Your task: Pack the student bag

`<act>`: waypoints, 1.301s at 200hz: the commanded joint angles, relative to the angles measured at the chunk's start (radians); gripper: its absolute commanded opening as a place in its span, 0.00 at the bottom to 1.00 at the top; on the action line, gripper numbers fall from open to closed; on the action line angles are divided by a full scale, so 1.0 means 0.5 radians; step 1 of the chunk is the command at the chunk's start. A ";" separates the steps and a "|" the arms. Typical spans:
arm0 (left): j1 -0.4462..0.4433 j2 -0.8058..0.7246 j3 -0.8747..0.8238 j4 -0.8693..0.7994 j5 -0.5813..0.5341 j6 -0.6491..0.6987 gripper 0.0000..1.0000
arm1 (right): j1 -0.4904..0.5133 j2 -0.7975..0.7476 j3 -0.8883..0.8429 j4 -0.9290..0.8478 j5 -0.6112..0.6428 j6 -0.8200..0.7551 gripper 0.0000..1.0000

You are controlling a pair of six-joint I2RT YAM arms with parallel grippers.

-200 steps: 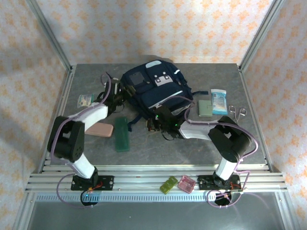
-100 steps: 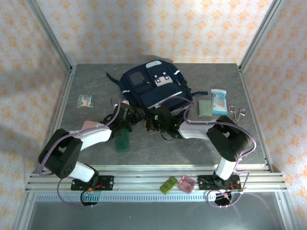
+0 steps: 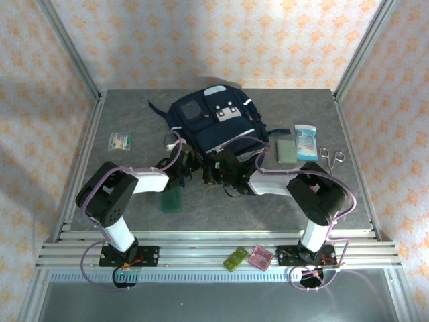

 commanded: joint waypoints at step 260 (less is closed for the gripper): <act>0.339 0.329 0.871 -0.429 0.064 0.466 0.00 | -0.111 -1.184 -0.793 -0.350 0.013 0.134 0.00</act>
